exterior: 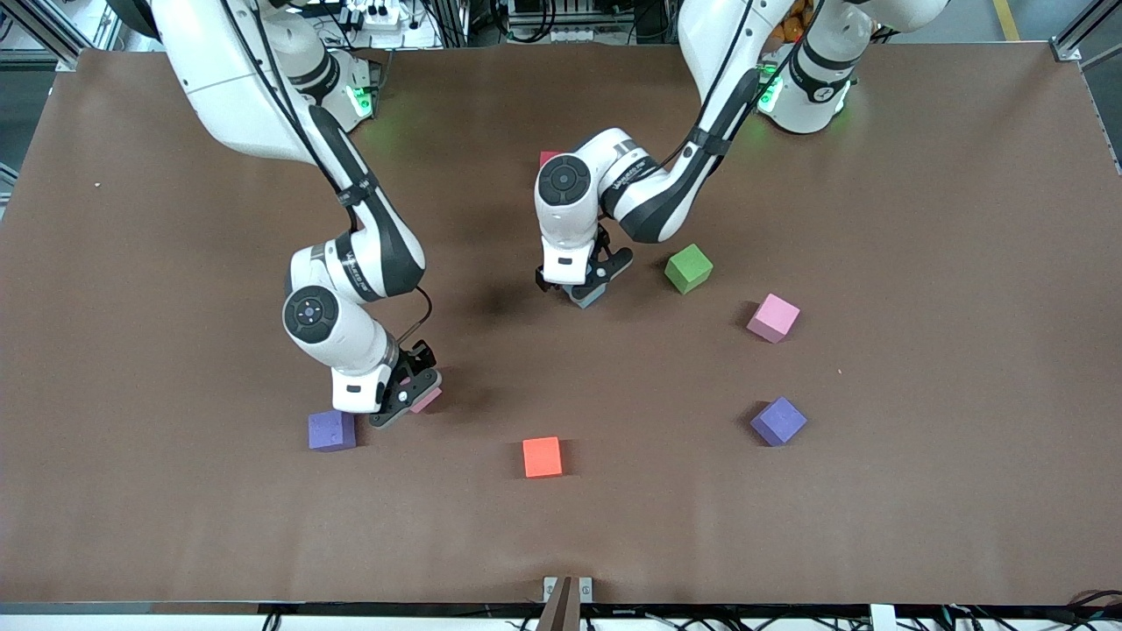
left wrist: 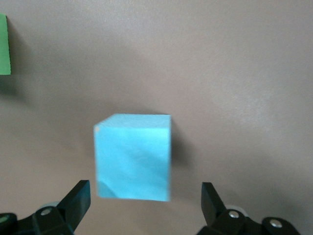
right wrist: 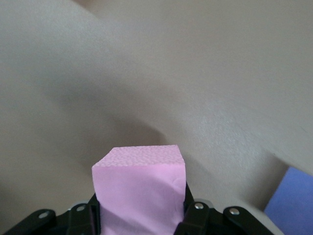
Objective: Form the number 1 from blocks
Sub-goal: 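Grasp the cyan cube with the left gripper while the right gripper lifts pink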
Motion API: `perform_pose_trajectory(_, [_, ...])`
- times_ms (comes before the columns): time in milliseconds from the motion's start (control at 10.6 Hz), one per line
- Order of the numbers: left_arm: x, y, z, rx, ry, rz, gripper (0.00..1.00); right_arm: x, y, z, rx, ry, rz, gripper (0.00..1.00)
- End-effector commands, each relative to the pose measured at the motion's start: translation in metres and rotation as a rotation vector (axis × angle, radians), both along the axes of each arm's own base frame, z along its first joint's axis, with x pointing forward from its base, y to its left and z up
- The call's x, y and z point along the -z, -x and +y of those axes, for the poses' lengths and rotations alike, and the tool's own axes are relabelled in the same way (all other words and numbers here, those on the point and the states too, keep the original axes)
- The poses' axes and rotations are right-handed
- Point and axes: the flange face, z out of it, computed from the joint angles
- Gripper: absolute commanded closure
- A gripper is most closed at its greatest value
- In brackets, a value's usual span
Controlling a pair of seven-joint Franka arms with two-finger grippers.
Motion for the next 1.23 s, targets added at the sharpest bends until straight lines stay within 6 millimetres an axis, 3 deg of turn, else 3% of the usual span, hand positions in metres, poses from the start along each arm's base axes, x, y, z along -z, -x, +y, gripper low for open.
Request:
perform_pose_trajectory(0, [-0.01,-0.004,0.0,-0.038,-0.009,-0.031,0.0,-0.031,0.03,-0.007,0.143,-0.019,0.021,0.71])
perform_pose_trajectory(377, [0.0,-0.022,0.02,-0.064,-0.032,-0.029,0.0,-0.039,0.06,-0.014,0.245,-0.014,0.054,0.71])
perform_pose_trajectory(1037, [0.032,-0.004,0.012,-0.041,-0.065,0.003,0.0,-0.038,0.076,-0.01,0.229,-0.007,0.069,0.71])
perform_pose_trajectory(1131, [0.037,0.003,0.01,-0.028,-0.072,0.01,0.23,-0.037,0.077,-0.007,0.226,-0.006,0.071,0.7])
